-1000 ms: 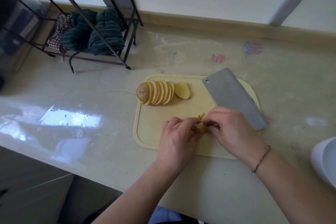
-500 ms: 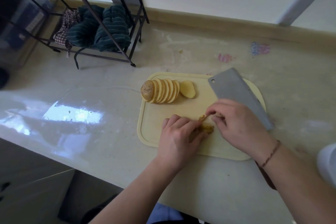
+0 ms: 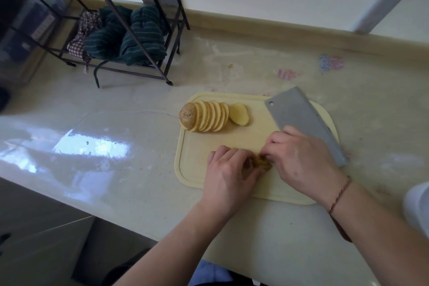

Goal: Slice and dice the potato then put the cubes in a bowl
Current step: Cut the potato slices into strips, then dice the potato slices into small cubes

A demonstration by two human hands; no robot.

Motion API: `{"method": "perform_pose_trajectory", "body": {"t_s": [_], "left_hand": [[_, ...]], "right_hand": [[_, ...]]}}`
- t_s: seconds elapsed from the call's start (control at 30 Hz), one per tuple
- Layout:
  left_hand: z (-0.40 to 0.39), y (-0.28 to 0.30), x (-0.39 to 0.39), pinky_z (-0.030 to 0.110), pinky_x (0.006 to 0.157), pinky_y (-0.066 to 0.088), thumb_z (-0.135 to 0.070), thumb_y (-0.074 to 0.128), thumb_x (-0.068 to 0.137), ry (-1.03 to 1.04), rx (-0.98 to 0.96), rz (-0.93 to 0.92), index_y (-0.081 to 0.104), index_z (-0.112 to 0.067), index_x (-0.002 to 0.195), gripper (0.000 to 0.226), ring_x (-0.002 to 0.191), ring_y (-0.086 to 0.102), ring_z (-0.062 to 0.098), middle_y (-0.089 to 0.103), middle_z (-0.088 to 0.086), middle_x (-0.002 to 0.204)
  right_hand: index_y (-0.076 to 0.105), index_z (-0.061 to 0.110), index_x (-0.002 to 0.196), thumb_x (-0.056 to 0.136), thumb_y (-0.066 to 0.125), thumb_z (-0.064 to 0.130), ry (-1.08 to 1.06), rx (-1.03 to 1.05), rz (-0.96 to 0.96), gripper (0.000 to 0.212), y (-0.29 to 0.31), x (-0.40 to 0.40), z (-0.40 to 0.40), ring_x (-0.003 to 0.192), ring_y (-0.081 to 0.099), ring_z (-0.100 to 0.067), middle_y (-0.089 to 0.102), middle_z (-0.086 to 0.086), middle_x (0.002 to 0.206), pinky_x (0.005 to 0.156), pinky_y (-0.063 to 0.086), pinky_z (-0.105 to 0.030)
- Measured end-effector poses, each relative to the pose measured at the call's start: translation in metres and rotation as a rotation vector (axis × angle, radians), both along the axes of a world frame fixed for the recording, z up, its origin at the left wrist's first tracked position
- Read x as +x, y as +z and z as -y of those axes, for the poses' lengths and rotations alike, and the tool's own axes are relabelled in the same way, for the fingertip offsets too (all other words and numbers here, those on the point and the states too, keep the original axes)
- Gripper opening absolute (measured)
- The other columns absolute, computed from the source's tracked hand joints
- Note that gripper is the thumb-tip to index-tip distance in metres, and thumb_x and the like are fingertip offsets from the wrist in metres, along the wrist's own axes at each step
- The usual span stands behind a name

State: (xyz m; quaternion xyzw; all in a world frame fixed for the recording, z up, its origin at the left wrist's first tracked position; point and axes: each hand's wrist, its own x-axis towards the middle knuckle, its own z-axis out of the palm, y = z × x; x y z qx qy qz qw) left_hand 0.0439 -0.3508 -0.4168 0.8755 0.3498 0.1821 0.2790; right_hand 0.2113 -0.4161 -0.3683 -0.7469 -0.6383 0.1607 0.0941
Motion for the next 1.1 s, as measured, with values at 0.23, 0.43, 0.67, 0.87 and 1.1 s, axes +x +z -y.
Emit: {"method": "perform_pose_trajectory", "body": {"t_s": [0.23, 0.43, 0.67, 0.87, 1.1], "left_hand": [[-0.01, 0.0, 0.001, 0.033, 0.073, 0.055, -0.036, 0.064, 0.086, -0.213, 0.017, 0.05, 0.075, -0.013, 0.105, 0.032, 0.083, 0.064, 0.027, 0.065, 0.006, 0.107], [-0.015, -0.001, 0.006, 0.031, 0.062, 0.055, -0.025, 0.062, 0.088, -0.308, 0.058, 0.092, 0.077, -0.007, 0.093, 0.024, 0.076, 0.066, 0.027, 0.069, 0.007, 0.093], [-0.006, 0.005, 0.038, 0.03, 0.053, 0.055, -0.015, 0.075, 0.079, -0.309, 0.014, 0.076, 0.078, -0.008, 0.091, 0.013, 0.068, 0.065, 0.026, 0.068, 0.006, 0.085], [-0.007, 0.0, 0.04, 0.033, 0.065, 0.057, -0.029, 0.067, 0.091, -0.399, 0.034, 0.115, 0.077, -0.012, 0.098, 0.021, 0.081, 0.067, 0.024, 0.07, 0.003, 0.095], [-0.007, -0.002, 0.038, 0.033, 0.07, 0.058, -0.023, 0.064, 0.097, -0.432, 0.063, 0.156, 0.08, -0.011, 0.101, 0.021, 0.084, 0.07, 0.025, 0.075, 0.005, 0.099]], "right_hand": [[0.064, 0.019, 0.091, 0.086, 0.064, 0.028, -0.447, 0.19, -0.037, 0.01, 0.009, 0.0, 0.046, 0.082, 0.056, -0.024, 0.061, 0.003, 0.086, 0.063, 0.049, -0.033], [0.053, 0.01, 0.096, 0.065, 0.076, 0.047, -0.714, -0.05, -0.012, 0.053, -0.013, -0.018, 0.104, 0.079, 0.056, -0.036, 0.059, -0.014, 0.086, 0.066, 0.048, -0.044], [0.054, 0.011, 0.102, 0.091, 0.051, 0.041, -0.77, 0.062, -0.16, 0.032, -0.001, -0.019, 0.107, 0.07, 0.056, -0.031, 0.058, -0.008, 0.08, 0.06, 0.046, -0.038], [0.053, 0.027, 0.093, 0.079, 0.032, 0.071, -0.915, 0.02, -0.653, 0.051, 0.02, -0.035, 0.13, 0.05, 0.049, -0.011, 0.057, 0.002, 0.062, 0.054, 0.042, -0.034], [0.044, 0.032, 0.074, 0.084, 0.024, 0.065, -0.814, -0.02, -0.569, 0.04, 0.029, -0.06, 0.124, 0.057, 0.052, -0.009, 0.06, 0.016, 0.066, 0.058, 0.038, -0.032]]}}
